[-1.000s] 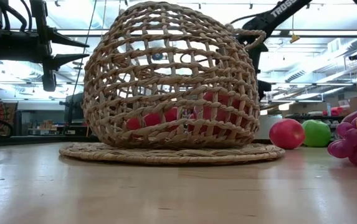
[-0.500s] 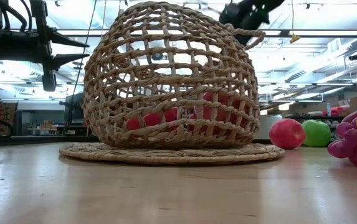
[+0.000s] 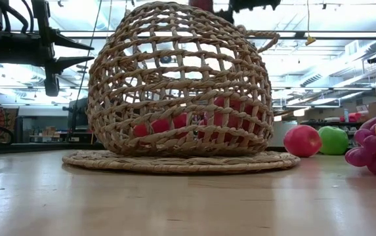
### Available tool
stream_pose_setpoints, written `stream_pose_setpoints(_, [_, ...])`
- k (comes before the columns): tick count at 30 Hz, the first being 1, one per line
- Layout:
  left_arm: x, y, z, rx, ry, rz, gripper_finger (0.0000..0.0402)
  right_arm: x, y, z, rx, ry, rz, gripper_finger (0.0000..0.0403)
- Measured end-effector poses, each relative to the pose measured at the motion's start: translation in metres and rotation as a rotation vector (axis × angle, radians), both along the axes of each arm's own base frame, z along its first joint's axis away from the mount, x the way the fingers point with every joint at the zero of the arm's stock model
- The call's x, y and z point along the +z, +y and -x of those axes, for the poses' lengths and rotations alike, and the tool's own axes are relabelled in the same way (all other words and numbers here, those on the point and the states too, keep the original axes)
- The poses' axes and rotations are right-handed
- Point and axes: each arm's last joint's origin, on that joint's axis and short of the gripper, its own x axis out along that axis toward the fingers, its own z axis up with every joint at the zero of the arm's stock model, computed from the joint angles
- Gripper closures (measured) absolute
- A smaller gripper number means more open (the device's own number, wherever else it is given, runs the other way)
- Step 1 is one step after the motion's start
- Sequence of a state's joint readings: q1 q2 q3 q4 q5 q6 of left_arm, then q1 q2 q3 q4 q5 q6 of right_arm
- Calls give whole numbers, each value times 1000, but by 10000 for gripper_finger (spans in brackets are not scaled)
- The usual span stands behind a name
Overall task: Build produce basket
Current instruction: Put the red apple into the basket
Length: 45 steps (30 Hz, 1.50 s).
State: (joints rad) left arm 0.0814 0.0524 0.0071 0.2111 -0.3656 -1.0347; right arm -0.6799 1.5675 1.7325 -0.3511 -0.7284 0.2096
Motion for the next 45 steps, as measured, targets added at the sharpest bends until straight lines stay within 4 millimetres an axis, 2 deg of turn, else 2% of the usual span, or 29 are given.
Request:
stream_pose_setpoints(9, [0, 0, 0, 0, -1, 0, 312, 12, 35, -25, 107, -94, -97, 55])
stream_pose_setpoints(20, [0, 0, 0, 0, -1, 0, 317, 23, 79, -51, -211, -221, -172, 55])
stream_pose_setpoints(25, [0, 0, 0, 0, -1, 0, 314, 31, 95, -56, -391, -335, -217, 55])
stream_pose_setpoints(33, [0, 0, 0, 0, 0, 0, 310, 39, 124, -62, -474, -455, -389, 55])
stream_pose_setpoints(39, [0, 0, 0, 0, 0, 0, 312, 32, 144, -77, -628, -525, -423, 55])
stream_pose_setpoints(45, [0, 0, 0, 0, 0, 0, 310, 19, 152, -100, -599, -577, -449, 55])
